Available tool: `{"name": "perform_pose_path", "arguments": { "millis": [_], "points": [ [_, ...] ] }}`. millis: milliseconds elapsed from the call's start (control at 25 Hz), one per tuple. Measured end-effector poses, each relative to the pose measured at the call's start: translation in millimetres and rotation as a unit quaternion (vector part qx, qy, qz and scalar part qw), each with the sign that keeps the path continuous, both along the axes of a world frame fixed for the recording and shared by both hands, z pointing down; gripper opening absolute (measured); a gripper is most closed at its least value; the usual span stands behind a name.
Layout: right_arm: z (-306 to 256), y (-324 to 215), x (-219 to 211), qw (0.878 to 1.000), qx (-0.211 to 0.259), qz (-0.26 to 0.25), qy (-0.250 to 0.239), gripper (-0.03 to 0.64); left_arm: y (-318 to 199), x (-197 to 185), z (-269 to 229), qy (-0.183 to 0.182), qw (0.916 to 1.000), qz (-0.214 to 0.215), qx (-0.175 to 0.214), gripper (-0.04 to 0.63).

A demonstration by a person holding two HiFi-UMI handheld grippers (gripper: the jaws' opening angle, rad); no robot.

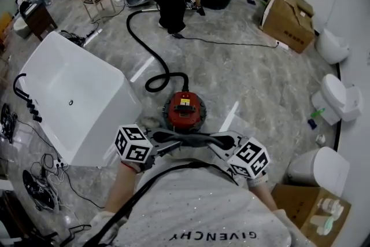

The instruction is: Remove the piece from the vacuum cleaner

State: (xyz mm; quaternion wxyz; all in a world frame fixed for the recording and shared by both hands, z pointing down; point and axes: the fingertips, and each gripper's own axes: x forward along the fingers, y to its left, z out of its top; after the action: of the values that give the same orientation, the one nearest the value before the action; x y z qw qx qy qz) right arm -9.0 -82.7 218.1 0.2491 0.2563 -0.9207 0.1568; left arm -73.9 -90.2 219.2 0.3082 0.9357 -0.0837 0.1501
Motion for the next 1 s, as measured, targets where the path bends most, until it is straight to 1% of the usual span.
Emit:
{"name": "perform_pose_path", "arguments": {
  "millis": [160,1000],
  "points": [
    [0.6,0.2,2.7,1.0,-0.002,0.004,0.001,0.026,-0.8,3.0,1.4,-0.001,1.0,-0.002,0.001,0.035],
    [8.5,-5.5,1.1,1.0,-0.015,-0.013,0.005,0.026,-9.4,2.4,10.0,-0.012,0.9998,-0.009,-0.011,0.035]
  ]
}}
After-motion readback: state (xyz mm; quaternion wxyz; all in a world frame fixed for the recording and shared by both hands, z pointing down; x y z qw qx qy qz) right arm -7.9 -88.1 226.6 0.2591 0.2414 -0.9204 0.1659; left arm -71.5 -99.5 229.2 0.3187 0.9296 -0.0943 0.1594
